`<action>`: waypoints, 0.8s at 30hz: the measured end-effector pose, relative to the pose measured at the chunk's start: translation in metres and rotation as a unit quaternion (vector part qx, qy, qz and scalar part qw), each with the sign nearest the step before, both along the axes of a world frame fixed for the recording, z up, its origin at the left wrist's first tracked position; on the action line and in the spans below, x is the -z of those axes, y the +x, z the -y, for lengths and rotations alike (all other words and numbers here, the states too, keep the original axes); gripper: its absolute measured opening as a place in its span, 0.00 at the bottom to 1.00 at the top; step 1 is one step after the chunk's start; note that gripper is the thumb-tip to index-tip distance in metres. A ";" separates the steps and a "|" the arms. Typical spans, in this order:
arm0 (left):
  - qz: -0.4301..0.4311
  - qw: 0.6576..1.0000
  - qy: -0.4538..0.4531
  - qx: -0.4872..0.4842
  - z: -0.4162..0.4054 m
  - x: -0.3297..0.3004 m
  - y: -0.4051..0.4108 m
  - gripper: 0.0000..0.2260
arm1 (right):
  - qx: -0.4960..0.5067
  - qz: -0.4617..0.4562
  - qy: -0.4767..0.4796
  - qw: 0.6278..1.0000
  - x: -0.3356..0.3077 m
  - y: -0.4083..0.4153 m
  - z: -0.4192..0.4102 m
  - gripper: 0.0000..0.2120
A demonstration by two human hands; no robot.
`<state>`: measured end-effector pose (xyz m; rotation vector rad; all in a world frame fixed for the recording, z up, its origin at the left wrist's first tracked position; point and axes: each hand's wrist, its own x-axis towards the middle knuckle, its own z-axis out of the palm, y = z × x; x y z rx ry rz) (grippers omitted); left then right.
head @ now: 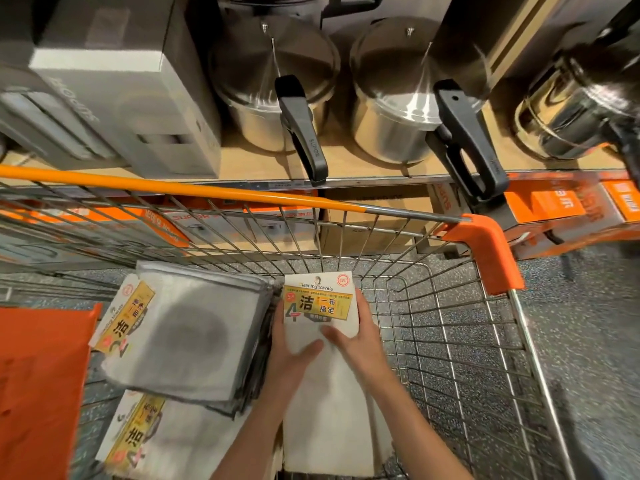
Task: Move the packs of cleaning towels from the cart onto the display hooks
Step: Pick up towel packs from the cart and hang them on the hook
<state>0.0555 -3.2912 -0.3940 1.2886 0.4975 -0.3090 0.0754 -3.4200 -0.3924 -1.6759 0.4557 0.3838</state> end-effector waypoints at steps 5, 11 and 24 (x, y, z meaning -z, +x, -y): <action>-0.004 1.000 -0.018 -0.005 -0.001 0.004 -0.002 0.33 | -0.004 -0.030 -0.024 0.999 -0.001 -0.001 -0.001 0.41; 0.004 1.000 -0.017 -0.004 0.000 0.004 0.000 0.34 | -0.006 -0.008 0.007 1.000 -0.005 -0.008 0.003 0.41; 0.012 1.000 -0.023 0.005 -0.001 0.009 -0.002 0.36 | -0.103 0.036 -0.136 0.985 -0.006 -0.017 -0.003 0.26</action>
